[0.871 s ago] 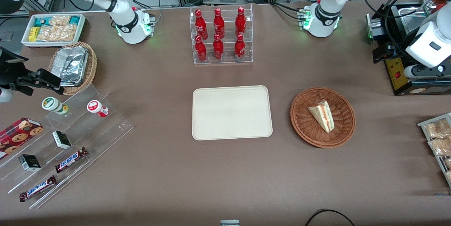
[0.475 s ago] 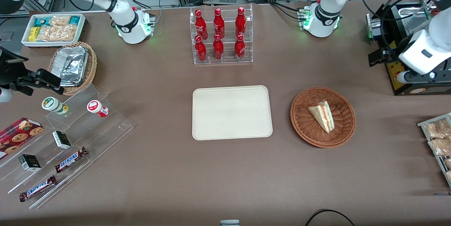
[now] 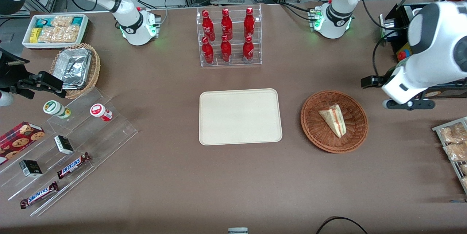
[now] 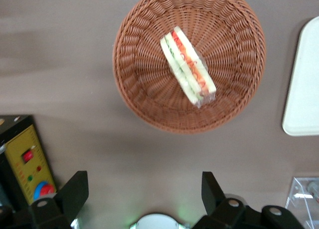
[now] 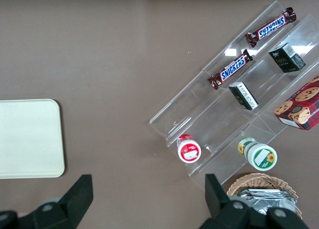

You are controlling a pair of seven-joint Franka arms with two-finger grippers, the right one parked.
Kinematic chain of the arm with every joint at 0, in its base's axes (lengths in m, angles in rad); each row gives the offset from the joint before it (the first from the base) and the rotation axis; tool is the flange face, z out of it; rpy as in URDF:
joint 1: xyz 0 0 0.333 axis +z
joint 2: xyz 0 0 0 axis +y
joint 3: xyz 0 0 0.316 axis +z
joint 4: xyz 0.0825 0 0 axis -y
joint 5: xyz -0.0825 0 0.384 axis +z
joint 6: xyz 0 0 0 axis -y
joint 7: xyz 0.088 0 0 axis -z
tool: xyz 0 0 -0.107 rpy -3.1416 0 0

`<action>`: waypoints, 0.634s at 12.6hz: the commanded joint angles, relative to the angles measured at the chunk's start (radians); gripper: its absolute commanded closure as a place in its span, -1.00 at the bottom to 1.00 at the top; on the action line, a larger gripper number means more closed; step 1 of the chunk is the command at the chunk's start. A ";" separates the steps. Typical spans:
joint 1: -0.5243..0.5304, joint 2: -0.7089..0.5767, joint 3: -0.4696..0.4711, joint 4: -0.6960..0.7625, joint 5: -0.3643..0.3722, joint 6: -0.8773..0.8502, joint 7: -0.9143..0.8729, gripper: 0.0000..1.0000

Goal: Place sandwich from basket to tray
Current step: 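Move the left gripper from rest over the sandwich in the wicker basket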

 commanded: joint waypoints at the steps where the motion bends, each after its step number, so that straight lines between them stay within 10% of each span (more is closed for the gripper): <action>1: -0.013 -0.028 0.006 -0.161 -0.009 0.187 0.005 -1.00; 8: -0.056 -0.019 0.005 -0.401 -0.009 0.575 -0.211 -1.00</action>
